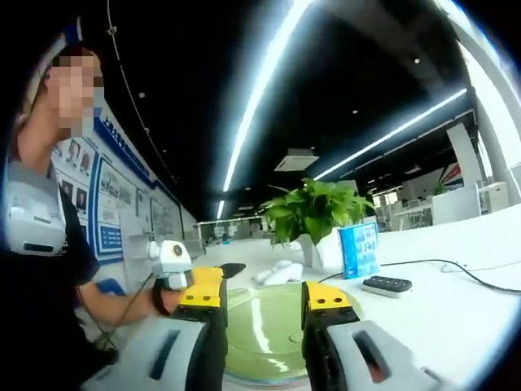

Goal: Pick up the tomato from the tabletop place it into the food storage container close the lid and lock the latches

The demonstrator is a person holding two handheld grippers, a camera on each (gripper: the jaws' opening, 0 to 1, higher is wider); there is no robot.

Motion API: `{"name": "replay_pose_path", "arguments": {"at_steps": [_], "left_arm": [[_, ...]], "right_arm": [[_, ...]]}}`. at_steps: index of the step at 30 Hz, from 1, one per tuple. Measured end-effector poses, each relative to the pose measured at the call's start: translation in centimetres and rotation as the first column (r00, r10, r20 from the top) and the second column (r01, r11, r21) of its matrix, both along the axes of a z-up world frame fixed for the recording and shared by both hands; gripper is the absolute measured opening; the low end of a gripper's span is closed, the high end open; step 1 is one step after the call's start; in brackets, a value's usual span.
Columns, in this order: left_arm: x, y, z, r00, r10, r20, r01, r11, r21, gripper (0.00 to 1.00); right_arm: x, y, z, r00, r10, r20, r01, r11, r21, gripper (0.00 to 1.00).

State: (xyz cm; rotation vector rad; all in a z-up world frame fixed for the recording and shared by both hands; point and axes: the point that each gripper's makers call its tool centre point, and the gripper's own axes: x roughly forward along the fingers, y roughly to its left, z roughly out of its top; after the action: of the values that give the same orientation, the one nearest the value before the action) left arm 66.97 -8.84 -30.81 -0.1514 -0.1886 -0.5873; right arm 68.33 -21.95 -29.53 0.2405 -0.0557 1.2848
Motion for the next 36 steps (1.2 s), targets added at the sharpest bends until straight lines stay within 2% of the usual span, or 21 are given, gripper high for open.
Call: {"name": "replay_pose_path", "arguments": {"at_steps": [1, 2, 3, 6, 7, 12, 15, 23, 25, 27, 29, 30, 31, 32, 33, 35, 36], "left_arm": [[-0.1, -0.3, 0.0, 1.0, 0.006, 0.023, -0.007, 0.999, 0.033, 0.32], [-0.2, -0.8, -0.4, 0.999, 0.009, 0.033, -0.012, 0.996, 0.09, 0.32], [-0.2, -1.0, -0.6, 0.999, 0.01, 0.033, -0.014, 0.993, 0.115, 0.32], [-0.4, -1.5, -0.7, 1.0, -0.001, 0.022, -0.001, 0.993, 0.115, 0.33], [-0.5, -1.4, -0.4, 0.999, 0.0, 0.041, -0.005, 0.994, 0.113, 0.33], [-0.7, -1.2, 0.0, 0.999, -0.004, 0.049, -0.001, 0.995, 0.098, 0.32], [-0.6, -1.3, -0.3, 0.999, -0.007, 0.035, 0.003, 0.994, 0.11, 0.32], [-0.6, -1.3, -0.7, 1.0, -0.012, 0.017, 0.01, 0.993, 0.119, 0.31], [-0.4, -1.1, -0.7, 1.0, -0.01, 0.012, 0.009, 0.994, 0.111, 0.3], [-0.3, -1.0, -1.0, 1.0, -0.007, -0.005, 0.008, 0.994, 0.106, 0.29], [-0.3, -1.0, -1.1, 1.0, -0.01, -0.016, 0.012, 0.995, 0.102, 0.27], [-0.3, -1.0, -1.0, 1.0, -0.011, -0.011, 0.013, 0.995, 0.101, 0.26], [-0.3, -1.0, -1.0, 1.0, -0.011, -0.012, 0.013, 0.995, 0.103, 0.24], [-0.3, -1.0, -1.1, 1.0, -0.01, -0.014, 0.011, 0.994, 0.107, 0.23], [-0.3, -0.9, -1.1, 1.0, -0.009, -0.017, 0.011, 0.994, 0.11, 0.22], [-0.4, -0.8, -1.0, 1.0, -0.009, -0.015, 0.011, 0.995, 0.102, 0.22], [-0.4, -0.7, -0.9, 1.0, -0.01, -0.015, 0.012, 0.995, 0.098, 0.22]], "right_arm": [[-0.1, 0.0, 0.1, 1.0, 0.008, -0.001, -0.008, 1.0, 0.006, 0.3], [-0.2, 0.0, 0.2, 1.0, 0.009, -0.002, -0.009, 1.0, 0.007, 0.3], [-0.2, 0.0, 0.1, 1.0, 0.007, 0.001, -0.007, 1.0, -0.001, 0.3], [-0.1, 0.1, -0.5, 1.0, 0.001, 0.004, -0.001, 0.999, -0.032, 0.3], [-0.1, 0.2, -0.9, 1.0, 0.001, 0.007, -0.001, 0.998, -0.055, 0.3], [-0.3, 0.3, -1.6, 1.0, -0.007, 0.025, 0.01, 0.993, -0.117, 0.3], [-0.8, 0.5, -2.3, 0.999, 0.013, 0.041, -0.005, 0.986, -0.169, 0.3], [-1.1, 0.4, -3.1, 0.999, 0.029, 0.036, -0.02, 0.978, -0.208, 0.31], [-1.2, 0.4, -2.9, 0.998, 0.034, 0.06, -0.02, 0.976, -0.219, 0.31], [-0.5, 0.3, -2.7, 0.996, 0.006, 0.088, 0.018, 0.963, -0.268, 0.31], [0.1, 0.3, -2.6, 0.995, -0.019, 0.101, 0.051, 0.944, -0.327, 0.31], [0.2, 0.8, -2.0, 0.995, -0.015, 0.096, 0.047, 0.94, -0.338, 0.31], [0.3, 0.8, -2.3, 0.997, -0.021, 0.071, 0.047, 0.922, -0.384, 0.31], [0.5, 1.0, -2.8, 0.998, -0.017, 0.057, 0.041, 0.886, -0.461, 0.31], [0.6, 1.1, -3.5, 0.998, 0.0, 0.067, 0.037, 0.836, -0.548, 0.31], [0.1, 1.5, -4.3, 0.994, 0.065, 0.084, 0.006, 0.759, -0.652, 0.32], [0.2, 1.5, -4.5, 0.993, 0.079, 0.091, 0.004, 0.732, -0.682, 0.32]]}}
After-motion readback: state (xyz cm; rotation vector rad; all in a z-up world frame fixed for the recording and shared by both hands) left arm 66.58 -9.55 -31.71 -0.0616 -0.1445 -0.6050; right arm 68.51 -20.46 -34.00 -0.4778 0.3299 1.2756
